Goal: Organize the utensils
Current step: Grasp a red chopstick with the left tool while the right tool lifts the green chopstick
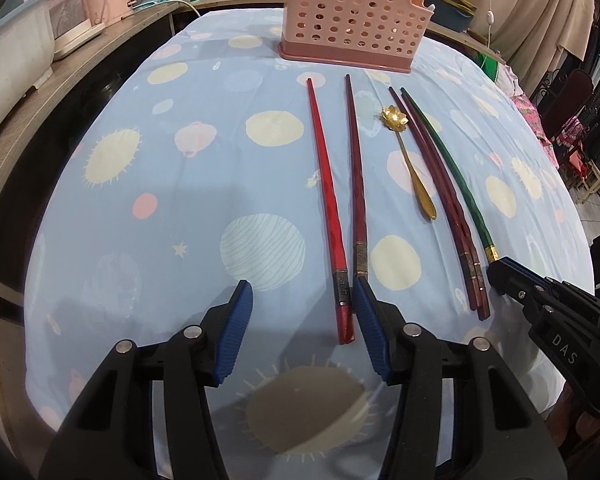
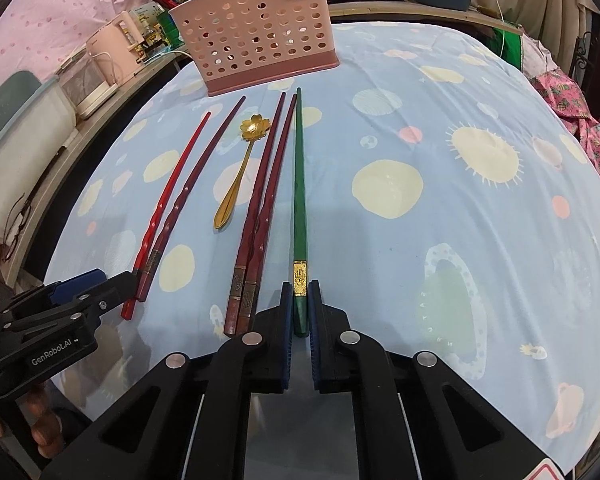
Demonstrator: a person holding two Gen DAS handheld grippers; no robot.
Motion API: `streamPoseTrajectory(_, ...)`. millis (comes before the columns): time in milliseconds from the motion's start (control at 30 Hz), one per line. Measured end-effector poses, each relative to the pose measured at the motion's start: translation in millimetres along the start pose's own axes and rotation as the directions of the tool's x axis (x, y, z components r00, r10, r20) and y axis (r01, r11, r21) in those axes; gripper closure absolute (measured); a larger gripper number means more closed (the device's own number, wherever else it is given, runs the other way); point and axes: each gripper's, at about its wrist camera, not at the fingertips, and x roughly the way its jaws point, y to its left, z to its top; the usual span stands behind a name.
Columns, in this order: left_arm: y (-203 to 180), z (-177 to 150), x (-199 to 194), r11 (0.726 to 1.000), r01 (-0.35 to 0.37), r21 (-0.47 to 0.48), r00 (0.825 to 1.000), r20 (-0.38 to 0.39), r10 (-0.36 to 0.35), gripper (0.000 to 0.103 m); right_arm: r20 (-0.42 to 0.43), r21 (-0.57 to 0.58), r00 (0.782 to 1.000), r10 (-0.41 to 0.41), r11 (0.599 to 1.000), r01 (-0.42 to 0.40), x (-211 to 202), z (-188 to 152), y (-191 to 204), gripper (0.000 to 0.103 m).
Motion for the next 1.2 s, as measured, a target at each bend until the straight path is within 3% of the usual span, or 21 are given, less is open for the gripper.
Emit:
streamPoseTrajectory(100,0.1,-0.1,1.9,1.000,-0.014,0.008,1.000,-0.004,0.014,0.066,0.000,0.000,1.000,0.000,1.000,0.000,0.1,0.1,0.0,0.096)
streamPoseTrajectory(333,3.5,0.1,2.0,1.000,-0.019,-0.002,1.000,0.000,0.019,0.072,0.000,0.001,1.000,0.001,1.000,-0.001,0.0,-0.4,-0.5,0.096)
streamPoseTrajectory(500,6.4,1.7,1.5,1.000,-0.012,-0.008,1.000,-0.001,0.012,0.095,0.001,0.001,1.000,0.001,1.000,-0.001,-0.3,-0.7,-0.7,0.096)
streamPoseTrajectory(767,7.5,9.8,-15.9,1.000,-0.006,-0.005,0.999,0.049,0.006,0.096,0.037,-0.001,0.999,-0.001,1.000,0.001,-13.9,6.8,-2.3,0.096)
streamPoseTrajectory(1200,14.3,46.5,-67.6,0.998,0.036,-0.048,0.984,0.177,-0.027,0.096,0.198,0.028,0.980,0.015,0.999,-0.021,-69.6,49.6,-7.2,0.096)
